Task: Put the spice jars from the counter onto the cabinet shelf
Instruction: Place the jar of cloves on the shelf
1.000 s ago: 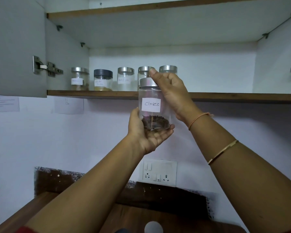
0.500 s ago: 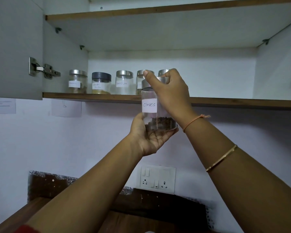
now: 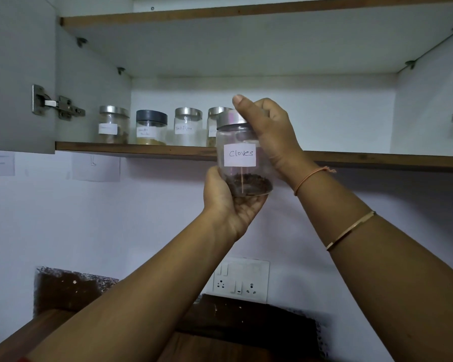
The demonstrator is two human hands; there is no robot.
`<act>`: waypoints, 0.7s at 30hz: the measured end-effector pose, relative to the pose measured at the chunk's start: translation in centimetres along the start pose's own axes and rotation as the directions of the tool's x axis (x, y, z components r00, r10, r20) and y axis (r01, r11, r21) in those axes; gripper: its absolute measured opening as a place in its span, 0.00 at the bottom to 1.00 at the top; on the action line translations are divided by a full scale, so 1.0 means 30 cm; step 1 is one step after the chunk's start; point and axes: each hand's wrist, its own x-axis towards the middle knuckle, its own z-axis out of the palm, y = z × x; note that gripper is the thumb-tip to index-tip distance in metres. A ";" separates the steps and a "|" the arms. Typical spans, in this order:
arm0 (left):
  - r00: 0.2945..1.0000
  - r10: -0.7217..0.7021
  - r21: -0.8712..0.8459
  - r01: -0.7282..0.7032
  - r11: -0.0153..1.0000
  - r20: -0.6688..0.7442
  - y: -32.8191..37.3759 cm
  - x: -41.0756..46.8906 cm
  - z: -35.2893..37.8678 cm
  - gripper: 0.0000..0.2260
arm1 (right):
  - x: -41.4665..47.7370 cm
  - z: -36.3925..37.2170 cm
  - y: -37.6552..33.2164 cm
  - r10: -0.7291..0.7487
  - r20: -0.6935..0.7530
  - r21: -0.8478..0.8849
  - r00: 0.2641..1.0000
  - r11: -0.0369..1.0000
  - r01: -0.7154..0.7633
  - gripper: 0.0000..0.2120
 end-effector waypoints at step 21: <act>0.999 0.035 -0.027 -0.035 0.999 0.009 0.069 0.044 0.070 0.19 | -0.003 -0.060 -0.023 0.093 0.158 -0.177 0.983 0.982 -0.065 0.33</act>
